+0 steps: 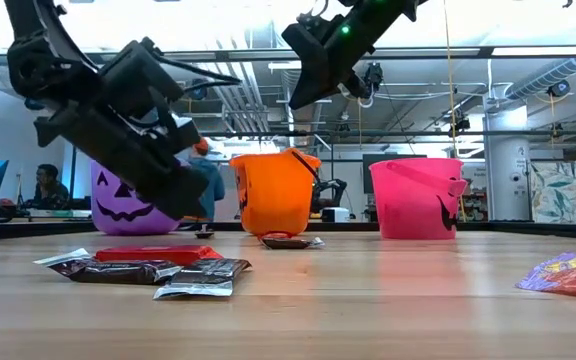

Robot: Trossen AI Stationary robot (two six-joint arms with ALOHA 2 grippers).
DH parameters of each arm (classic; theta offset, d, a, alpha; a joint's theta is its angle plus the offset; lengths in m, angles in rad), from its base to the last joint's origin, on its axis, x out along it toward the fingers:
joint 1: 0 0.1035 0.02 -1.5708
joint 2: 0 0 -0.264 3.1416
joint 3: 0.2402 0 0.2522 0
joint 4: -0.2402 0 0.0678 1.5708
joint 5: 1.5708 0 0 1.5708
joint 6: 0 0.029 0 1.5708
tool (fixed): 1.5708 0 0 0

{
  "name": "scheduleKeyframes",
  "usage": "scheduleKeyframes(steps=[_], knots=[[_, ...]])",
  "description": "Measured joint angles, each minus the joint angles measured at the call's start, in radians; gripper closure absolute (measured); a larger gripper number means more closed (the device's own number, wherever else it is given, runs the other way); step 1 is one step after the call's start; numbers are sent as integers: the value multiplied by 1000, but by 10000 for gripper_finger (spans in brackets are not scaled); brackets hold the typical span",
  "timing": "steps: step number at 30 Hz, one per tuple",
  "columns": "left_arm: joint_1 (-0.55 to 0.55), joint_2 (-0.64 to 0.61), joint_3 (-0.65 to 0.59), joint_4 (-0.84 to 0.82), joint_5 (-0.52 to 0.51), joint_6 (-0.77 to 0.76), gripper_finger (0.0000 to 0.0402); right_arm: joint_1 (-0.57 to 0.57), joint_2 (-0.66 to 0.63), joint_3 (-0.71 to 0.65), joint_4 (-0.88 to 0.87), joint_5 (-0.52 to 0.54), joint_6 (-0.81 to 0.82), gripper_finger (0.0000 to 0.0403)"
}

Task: Sort candy by brand, put in halloween buckets
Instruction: Put the black candy into the violet bucket

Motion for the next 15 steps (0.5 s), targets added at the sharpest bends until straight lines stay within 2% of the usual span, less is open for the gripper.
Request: scheduleKeyframes(steps=[8,15], knots=[[19,74,18,37,1,-17,402,0,0,0,0,1,0,390],[29,85,45,37,-1,-22,402,0,0,0,-6,0,-13,390]])
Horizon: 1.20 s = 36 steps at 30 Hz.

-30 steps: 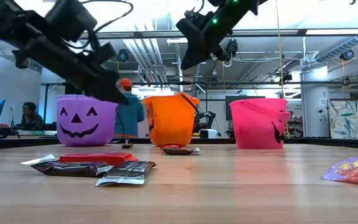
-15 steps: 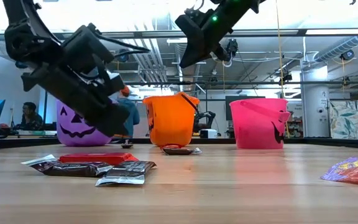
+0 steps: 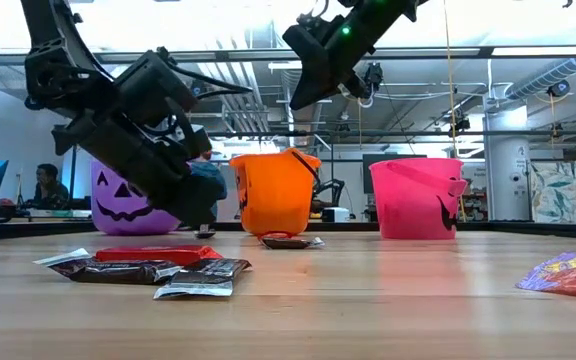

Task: Sort candy by brand, put in halloween buckets
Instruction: Put the black candy into the violet bucket

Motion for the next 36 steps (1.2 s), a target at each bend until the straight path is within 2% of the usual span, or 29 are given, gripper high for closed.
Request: scheduleKeyframes(steps=[8,14,21,26,30,36], knots=[[25,-2,0,-2,-49,-20,402,0,0,0,-7,0,-3,390],[60,28,0,3,25,-45,402,0,0,0,-7,-1,-22,390],[46,37,0,-24,101,-45,402,0,0,0,-9,-2,-30,390],[-12,-71,-1,-266,174,-108,402,0,0,0,-14,-2,-26,390],[-115,-212,-34,-463,229,-165,402,0,0,0,-13,-2,-23,390],[-271,-452,-72,-483,375,-209,402,0,0,0,-6,-2,-21,390]])
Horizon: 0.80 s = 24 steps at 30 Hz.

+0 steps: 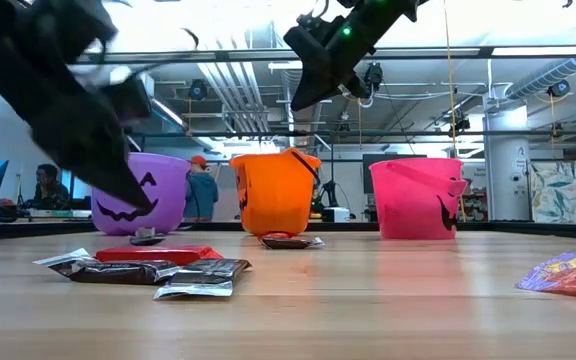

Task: Sort candy by brand, put in halloween buckets
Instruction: Put the black candy into the violet bucket

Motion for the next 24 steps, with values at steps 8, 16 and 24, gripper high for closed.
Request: scheduleKeyframes(steps=[8,16,24], knots=[[-25,-179,52,-143,-21,-137,402,0,0,0,-4,-3,25,390],[5,-162,159,-364,255,584,402,4,-16,0,-49,-38,21,390],[230,-87,106,-273,529,959,402,41,-37,0,-119,-28,52,390]])
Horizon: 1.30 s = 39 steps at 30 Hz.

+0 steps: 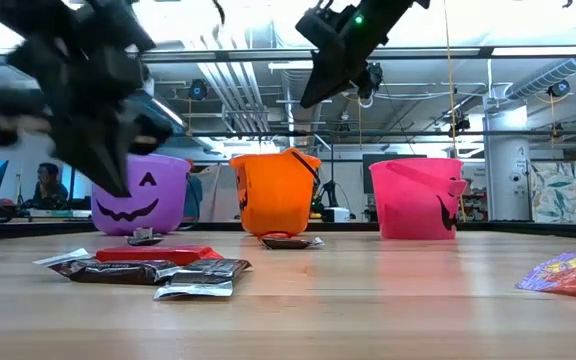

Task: Sort candy by brand, put in halloween buckets
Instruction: Put the black candy into the violet bucket

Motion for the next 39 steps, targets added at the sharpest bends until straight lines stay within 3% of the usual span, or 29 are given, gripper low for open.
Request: scheduleKeyframes(steps=[6,12,17,25,29,34,39], knots=[[138,51,1,-68,69,132,402,19,-6,0,-5,1,33,390],[144,75,65,-62,-76,194,385,24,-6,0,-8,1,62,390],[148,151,97,-79,-53,231,326,24,-5,0,-7,1,64,390],[147,258,97,-87,-28,280,197,24,-5,0,-9,1,64,390],[154,281,83,-38,-39,310,166,24,-5,0,-10,1,74,390],[170,338,71,6,-19,298,180,24,-5,0,-12,1,72,390],[179,358,68,25,42,272,268,24,-5,0,-14,1,70,390]])
